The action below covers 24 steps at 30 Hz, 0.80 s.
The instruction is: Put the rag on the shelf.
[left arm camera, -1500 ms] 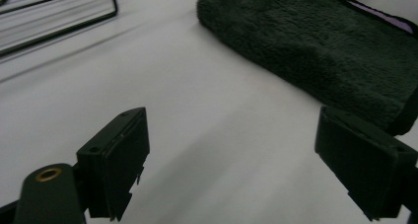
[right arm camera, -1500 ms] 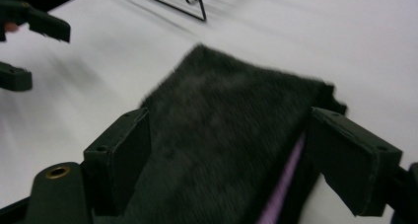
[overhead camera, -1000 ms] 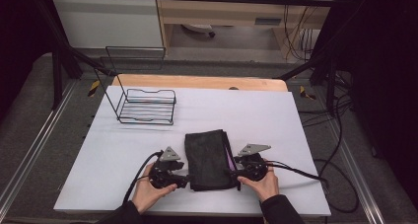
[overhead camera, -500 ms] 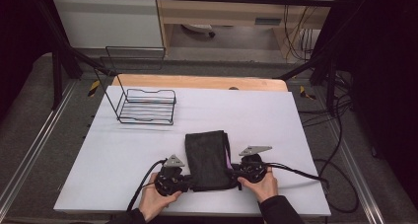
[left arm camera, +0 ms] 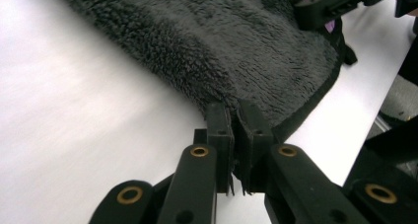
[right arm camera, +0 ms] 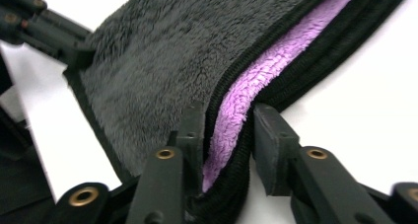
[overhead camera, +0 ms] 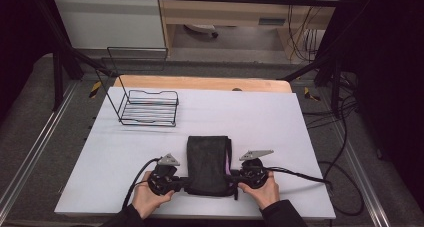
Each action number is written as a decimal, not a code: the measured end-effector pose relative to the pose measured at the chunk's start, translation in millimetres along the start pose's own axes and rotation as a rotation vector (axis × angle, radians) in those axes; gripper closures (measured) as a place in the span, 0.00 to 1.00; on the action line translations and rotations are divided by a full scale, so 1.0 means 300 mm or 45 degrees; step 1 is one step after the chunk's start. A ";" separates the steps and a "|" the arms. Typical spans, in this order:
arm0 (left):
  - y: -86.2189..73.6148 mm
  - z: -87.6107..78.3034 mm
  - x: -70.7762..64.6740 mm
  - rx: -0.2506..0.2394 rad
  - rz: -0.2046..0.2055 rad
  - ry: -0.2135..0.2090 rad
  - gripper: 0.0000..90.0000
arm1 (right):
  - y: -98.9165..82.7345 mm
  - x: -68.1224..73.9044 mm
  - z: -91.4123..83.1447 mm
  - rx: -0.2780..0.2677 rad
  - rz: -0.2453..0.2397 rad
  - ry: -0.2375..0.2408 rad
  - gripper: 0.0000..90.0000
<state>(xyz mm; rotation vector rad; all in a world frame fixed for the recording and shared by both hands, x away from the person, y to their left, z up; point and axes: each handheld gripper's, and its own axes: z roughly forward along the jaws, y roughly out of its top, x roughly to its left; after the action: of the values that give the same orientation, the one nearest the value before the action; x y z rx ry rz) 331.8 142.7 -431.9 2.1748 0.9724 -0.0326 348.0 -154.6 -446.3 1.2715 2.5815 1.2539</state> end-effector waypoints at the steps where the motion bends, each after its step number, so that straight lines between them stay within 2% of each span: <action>1: -0.004 -0.005 0.003 0.009 0.010 0.004 0.94 | 0.000 0.000 0.000 0.000 0.000 0.000 0.72; 3: -0.017 -0.007 -0.002 0.012 0.027 0.010 0.94 | -0.001 0.000 -0.001 -0.011 -0.023 0.005 0.64; 4: -0.021 -0.004 -0.008 0.016 0.046 0.027 0.94 | -0.001 0.000 -0.001 -0.011 -0.023 0.005 0.64; 5: -0.024 0.000 -0.015 0.019 0.062 0.043 0.94 | 0.000 -0.001 -0.005 -0.027 -0.038 -0.008 0.60; 6: -0.025 0.001 -0.017 0.017 0.067 0.047 0.94 | 0.006 -0.005 -0.022 -0.094 -0.082 -0.068 0.53; 7: -0.024 0.000 -0.016 0.015 0.066 0.046 0.93 | 0.006 -0.005 -0.022 -0.094 -0.082 -0.068 0.53; 9: -0.027 -0.001 -0.012 0.008 0.061 0.037 0.93 | 0.017 -0.011 -0.041 -0.143 -0.095 -0.101 0.51; 11: -0.032 0.001 -0.009 0.003 0.067 0.045 0.87 | 0.032 -0.017 -0.044 -0.181 -0.073 -0.101 0.54; 13: -0.034 -0.004 -0.010 -0.008 0.079 0.061 0.84 | 0.036 -0.021 -0.034 -0.182 -0.069 -0.098 0.56; 17: -0.032 -0.039 -0.001 -0.071 0.112 0.110 0.61 | 0.051 -0.031 0.007 -0.157 -0.059 -0.088 0.65; 18: -0.031 -0.046 0.005 -0.085 0.112 0.119 0.54 | 0.060 -0.026 0.014 -0.166 -0.061 -0.096 0.72; 19: -0.029 -0.057 0.014 -0.099 0.109 0.128 0.54 | 0.060 -0.026 0.014 -0.166 -0.061 -0.096 0.72; 21: -0.026 -0.075 0.035 -0.131 0.089 0.134 0.48 | 0.066 -0.017 0.015 -0.175 -0.080 -0.092 0.81; 22: -0.023 -0.083 0.046 -0.144 0.078 0.137 0.48 | 0.066 -0.017 0.015 -0.175 -0.080 -0.092 0.81; 24: -0.021 -0.095 0.064 -0.165 0.054 0.136 0.47 | 0.064 -0.016 0.023 -0.144 -0.069 -0.077 0.84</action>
<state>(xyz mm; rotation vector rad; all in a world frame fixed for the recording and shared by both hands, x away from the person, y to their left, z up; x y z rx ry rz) 334.1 175.9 -420.8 2.0942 0.9607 0.1643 366.2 -146.6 -440.1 1.1925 2.4478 1.3099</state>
